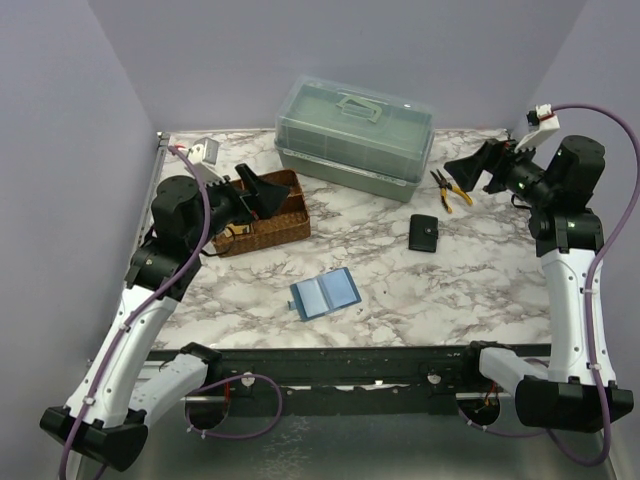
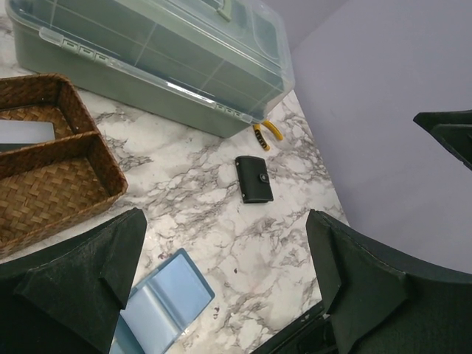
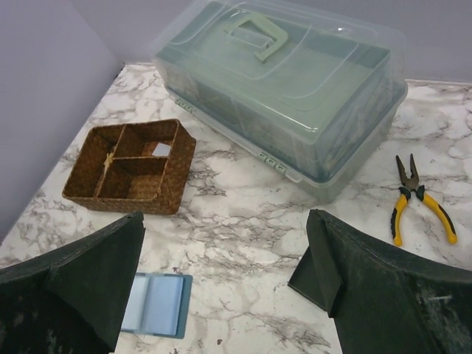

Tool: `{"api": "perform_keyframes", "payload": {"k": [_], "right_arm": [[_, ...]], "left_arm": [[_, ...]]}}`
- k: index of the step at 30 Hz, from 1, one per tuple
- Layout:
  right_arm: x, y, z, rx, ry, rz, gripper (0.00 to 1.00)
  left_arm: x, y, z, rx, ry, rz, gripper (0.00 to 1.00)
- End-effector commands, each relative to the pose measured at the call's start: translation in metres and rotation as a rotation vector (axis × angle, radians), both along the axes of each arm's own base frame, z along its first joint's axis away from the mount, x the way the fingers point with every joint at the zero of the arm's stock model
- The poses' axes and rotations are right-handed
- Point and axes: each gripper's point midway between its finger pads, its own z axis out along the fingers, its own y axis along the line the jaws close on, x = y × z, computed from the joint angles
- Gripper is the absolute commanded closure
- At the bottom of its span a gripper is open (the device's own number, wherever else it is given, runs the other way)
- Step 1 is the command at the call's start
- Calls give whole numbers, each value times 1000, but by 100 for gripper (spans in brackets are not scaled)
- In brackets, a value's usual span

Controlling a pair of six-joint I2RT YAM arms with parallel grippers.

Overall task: Take the credit cards out of the card holder
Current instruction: Reset both arms

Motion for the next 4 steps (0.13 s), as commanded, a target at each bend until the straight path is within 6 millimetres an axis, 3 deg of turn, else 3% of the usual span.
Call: {"api": "perform_keyframes", "payload": {"k": [1, 4], "right_arm": [[-6, 6, 8, -2, -27, 37, 1], [-6, 6, 5, -13, -28, 44, 1]], "left_arm": [[-6, 0, -2, -9, -2, -13, 1], [-6, 0, -2, -12, -3, -14, 1]]}}
